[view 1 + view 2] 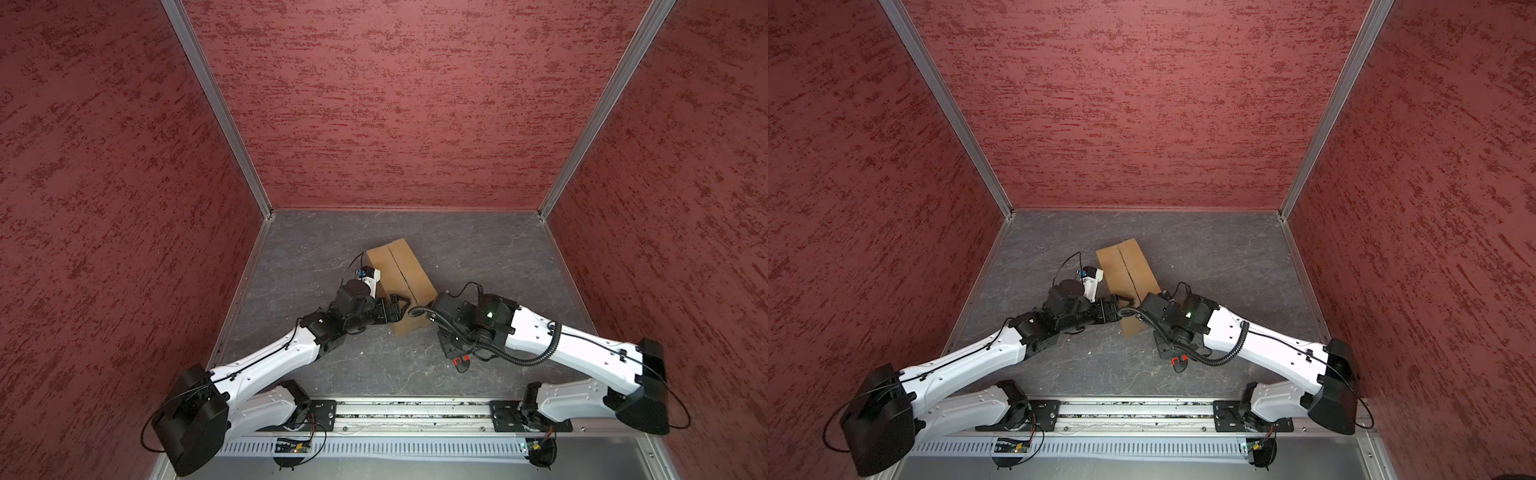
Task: Unpack the express box
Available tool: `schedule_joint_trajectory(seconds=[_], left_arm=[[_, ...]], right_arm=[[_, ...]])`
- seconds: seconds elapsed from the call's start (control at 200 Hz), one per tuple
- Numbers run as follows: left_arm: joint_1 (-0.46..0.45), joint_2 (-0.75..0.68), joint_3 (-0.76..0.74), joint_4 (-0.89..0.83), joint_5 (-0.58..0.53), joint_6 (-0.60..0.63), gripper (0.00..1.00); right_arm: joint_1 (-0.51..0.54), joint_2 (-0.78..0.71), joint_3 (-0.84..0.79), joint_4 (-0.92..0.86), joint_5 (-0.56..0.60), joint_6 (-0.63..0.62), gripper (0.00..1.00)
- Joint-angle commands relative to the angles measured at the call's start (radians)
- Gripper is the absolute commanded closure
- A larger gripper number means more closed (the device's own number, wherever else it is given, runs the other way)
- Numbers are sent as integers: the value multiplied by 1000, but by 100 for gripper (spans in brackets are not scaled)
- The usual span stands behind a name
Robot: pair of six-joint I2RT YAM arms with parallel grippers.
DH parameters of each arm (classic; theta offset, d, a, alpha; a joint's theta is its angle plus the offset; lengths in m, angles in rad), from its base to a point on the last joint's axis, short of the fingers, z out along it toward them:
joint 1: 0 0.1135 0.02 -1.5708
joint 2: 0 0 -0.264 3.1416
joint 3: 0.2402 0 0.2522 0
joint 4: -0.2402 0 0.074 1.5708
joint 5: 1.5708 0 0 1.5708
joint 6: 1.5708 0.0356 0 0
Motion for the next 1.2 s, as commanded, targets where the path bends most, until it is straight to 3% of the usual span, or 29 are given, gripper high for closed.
schedule_joint_trajectory(seconds=[0.0,1.192], left_arm=[[-5,11,-11,31,16,-1,0],[-9,4,-11,31,9,-2,0]], right_arm=[[-13,-13,31,-14,5,3,95],[-30,-34,2,-12,3,-8,95]])
